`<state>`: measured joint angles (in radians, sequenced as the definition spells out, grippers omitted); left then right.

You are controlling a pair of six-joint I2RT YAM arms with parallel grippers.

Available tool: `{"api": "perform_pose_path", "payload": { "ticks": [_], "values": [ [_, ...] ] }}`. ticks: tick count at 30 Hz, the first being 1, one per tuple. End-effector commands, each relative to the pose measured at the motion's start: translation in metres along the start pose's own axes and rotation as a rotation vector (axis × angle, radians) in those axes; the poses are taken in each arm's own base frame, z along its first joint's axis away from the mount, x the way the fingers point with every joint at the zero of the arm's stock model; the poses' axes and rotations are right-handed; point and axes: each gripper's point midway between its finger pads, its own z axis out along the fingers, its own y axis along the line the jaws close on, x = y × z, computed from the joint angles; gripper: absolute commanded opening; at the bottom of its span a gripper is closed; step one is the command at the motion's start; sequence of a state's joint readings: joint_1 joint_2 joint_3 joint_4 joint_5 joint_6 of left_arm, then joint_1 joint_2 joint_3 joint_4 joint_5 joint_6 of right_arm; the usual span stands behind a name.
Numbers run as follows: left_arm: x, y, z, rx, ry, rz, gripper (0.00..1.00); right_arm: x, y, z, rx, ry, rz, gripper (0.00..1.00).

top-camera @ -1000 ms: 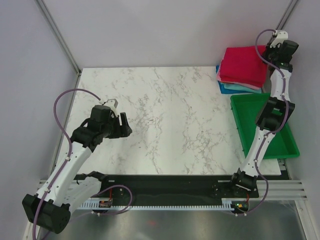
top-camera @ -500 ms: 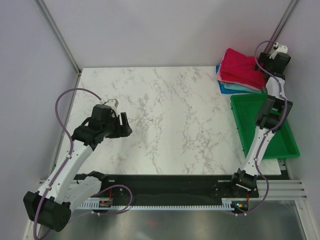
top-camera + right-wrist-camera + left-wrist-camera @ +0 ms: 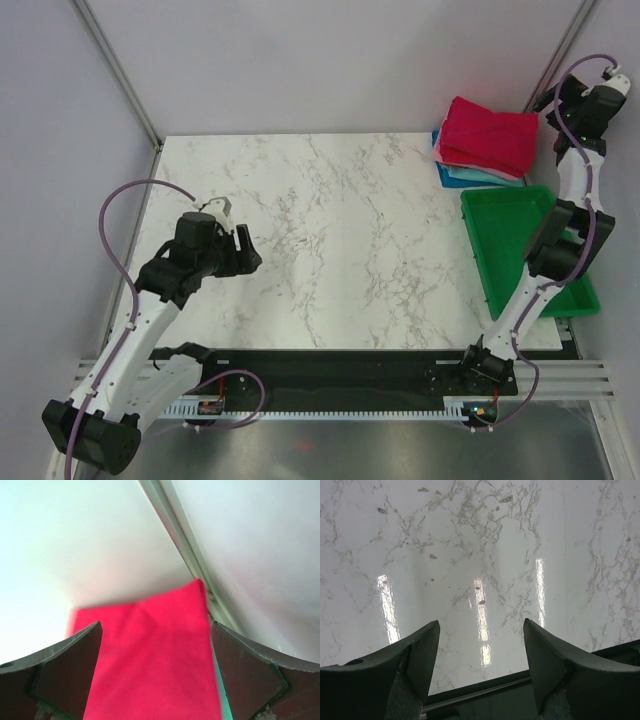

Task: Fold and stack the t-shirts
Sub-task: Reset both grippers

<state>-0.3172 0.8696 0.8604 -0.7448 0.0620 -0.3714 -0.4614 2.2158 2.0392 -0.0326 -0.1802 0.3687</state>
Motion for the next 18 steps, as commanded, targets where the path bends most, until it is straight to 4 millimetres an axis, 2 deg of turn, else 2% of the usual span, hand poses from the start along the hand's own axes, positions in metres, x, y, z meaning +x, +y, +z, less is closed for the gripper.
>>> {"api": "perform_pose_path", "payload": {
  "ticks": [1, 2, 3, 4, 5, 6, 7, 8, 9, 10, 11, 12, 13, 14, 15, 16, 17, 18],
  "values": [
    [-0.013, -0.005, -0.007, 0.035, -0.068, 0.016, 0.75, -0.15, 0.031, -0.089, -0.085, -0.324, 0.077, 0.98],
    [-0.014, -0.006, -0.009, 0.039, -0.075, 0.017, 0.75, -0.125, 0.04, -0.09, -0.11, -0.268, 0.113, 0.98],
    [-0.015, -0.006, -0.01, 0.042, -0.08, 0.015, 0.75, -0.13, 0.063, -0.111, -0.151, -0.271, 0.111, 0.98],
    [-0.016, -0.006, -0.011, 0.043, -0.087, 0.015, 0.75, -0.113, 0.088, -0.116, -0.188, -0.235, 0.102, 0.98],
    [-0.018, -0.006, -0.013, 0.046, -0.1, 0.013, 0.75, -0.076, 0.089, -0.116, -0.178, -0.161, 0.087, 0.98],
    [-0.018, -0.005, -0.014, 0.046, -0.102, 0.012, 0.75, -0.074, 0.108, -0.134, -0.207, -0.161, 0.069, 0.98],
    [-0.017, -0.005, -0.014, 0.044, -0.103, 0.012, 0.75, -0.032, 0.123, -0.137, -0.226, -0.078, 0.064, 0.98],
    [-0.018, -0.005, -0.014, 0.045, -0.108, 0.012, 0.75, -0.018, 0.133, -0.144, -0.243, -0.05, 0.059, 0.98],
    [-0.018, -0.005, -0.014, 0.045, -0.108, 0.01, 0.75, -0.012, 0.147, -0.16, -0.272, -0.039, 0.052, 0.98],
    [-0.018, -0.005, -0.015, 0.048, -0.107, 0.012, 0.75, 0.029, 0.158, -0.168, -0.293, 0.052, 0.055, 0.98],
    [-0.018, -0.006, -0.016, 0.052, -0.108, 0.012, 0.75, 0.035, 0.17, -0.184, -0.323, 0.062, 0.045, 0.98],
    [-0.019, -0.007, -0.016, 0.055, -0.112, 0.014, 0.75, 0.049, 0.177, -0.194, -0.343, 0.092, 0.04, 0.98],
    [-0.019, -0.006, -0.017, 0.054, -0.114, 0.014, 0.75, 0.091, 0.18, -0.205, -0.346, 0.175, 0.042, 0.98],
    [-0.02, -0.007, -0.018, 0.055, -0.122, 0.013, 0.75, 0.095, 0.189, -0.224, -0.378, 0.177, 0.037, 0.98],
    [-0.02, -0.007, -0.02, 0.056, -0.128, 0.014, 0.75, 0.108, 0.192, -0.234, -0.392, 0.197, 0.026, 0.98],
    [-0.021, -0.007, -0.021, 0.057, -0.136, 0.013, 0.75, 0.145, 0.19, -0.247, -0.392, 0.27, 0.025, 0.98],
    [-0.021, -0.006, -0.023, 0.056, -0.143, 0.013, 0.75, 0.158, 0.191, -0.259, -0.405, 0.296, 0.026, 0.98],
    [-0.022, -0.007, -0.024, 0.056, -0.149, 0.012, 0.75, 0.16, 0.195, -0.276, -0.432, 0.293, 0.03, 0.98]
  ]
}}
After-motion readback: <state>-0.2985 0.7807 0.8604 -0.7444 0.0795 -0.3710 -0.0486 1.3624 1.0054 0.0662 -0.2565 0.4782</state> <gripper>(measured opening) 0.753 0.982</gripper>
